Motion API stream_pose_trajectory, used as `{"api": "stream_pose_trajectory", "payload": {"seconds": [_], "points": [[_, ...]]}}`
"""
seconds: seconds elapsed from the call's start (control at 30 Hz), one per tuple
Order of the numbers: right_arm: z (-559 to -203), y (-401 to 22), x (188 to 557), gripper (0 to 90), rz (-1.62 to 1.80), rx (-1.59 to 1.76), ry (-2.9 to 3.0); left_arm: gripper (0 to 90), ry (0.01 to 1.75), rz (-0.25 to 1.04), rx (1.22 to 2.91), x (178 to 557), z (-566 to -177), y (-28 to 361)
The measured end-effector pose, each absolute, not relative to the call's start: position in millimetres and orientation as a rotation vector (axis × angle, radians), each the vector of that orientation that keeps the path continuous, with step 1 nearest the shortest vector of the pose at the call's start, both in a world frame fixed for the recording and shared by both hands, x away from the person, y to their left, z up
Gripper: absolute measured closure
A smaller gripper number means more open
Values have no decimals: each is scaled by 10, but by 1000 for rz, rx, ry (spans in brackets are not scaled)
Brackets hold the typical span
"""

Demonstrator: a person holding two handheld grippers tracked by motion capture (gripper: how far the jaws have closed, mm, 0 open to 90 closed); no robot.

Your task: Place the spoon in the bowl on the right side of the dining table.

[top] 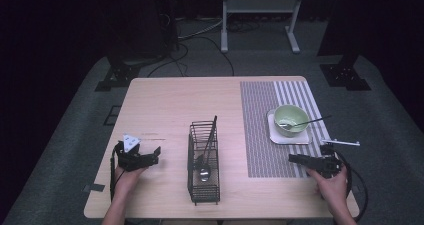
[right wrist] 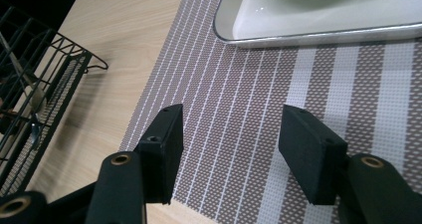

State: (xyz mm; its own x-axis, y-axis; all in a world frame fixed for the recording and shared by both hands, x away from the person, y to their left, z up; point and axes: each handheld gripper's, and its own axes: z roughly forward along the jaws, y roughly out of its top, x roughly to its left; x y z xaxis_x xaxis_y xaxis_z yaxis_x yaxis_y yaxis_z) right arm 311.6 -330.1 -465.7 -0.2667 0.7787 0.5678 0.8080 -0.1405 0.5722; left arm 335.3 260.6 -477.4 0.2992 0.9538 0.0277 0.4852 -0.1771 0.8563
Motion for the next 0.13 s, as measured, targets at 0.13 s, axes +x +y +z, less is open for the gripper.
{"api": "stream_pose_trajectory", "payload": {"seconds": [0.13], "points": [[-4673,-3273,3064,407,-1404,-1867,-2032,0,1300,759,1791,3359,-4775,2606]]}}
